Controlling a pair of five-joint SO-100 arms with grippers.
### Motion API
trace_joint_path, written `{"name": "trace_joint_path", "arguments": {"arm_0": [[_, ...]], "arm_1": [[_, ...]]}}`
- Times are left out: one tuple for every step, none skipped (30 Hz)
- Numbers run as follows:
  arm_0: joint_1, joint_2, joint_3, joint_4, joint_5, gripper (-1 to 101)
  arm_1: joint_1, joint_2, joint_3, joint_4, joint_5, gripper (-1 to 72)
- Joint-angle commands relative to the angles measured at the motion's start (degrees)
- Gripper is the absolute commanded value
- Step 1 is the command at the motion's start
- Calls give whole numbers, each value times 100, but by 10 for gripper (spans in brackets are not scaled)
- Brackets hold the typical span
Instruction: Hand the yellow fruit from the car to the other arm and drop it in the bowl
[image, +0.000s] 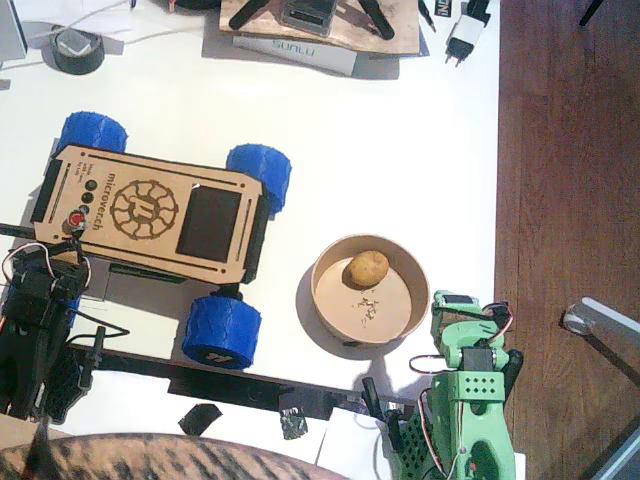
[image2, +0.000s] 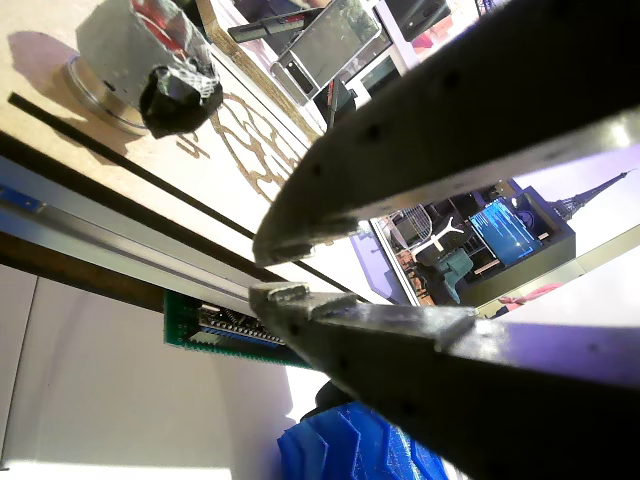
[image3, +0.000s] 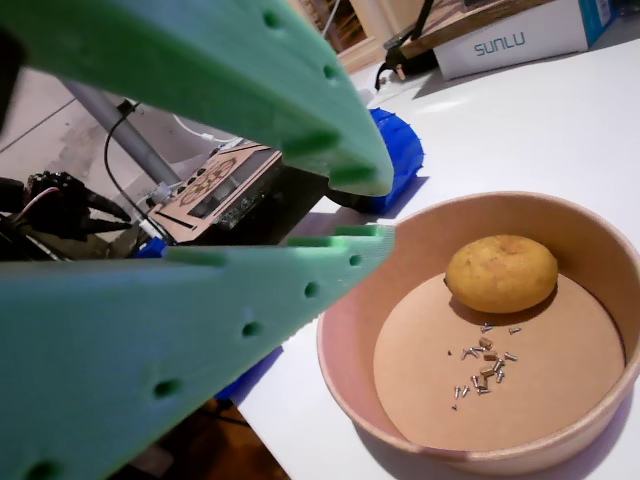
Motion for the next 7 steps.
{"name": "trace_joint_path", "arguments": {"arm_0": [[-44,519,554,35,62,37],[-44,519,554,35,62,60],[-44,519,554,35,62,74],[-44,519,554,35,62,74],[-44,519,554,35,62,73],[-44,519,554,35,62,73],[-44,519,554,35,62,67]], "arm_1": [[18,44,-18,26,26,0],[18,44,-18,26,18,0],[18,44,-18,26,26,0],[18,44,-18,26,26,0],[18,44,-18,26,26,0],[18,44,-18,26,26,0],[18,44,-18,26,26,0]]}}
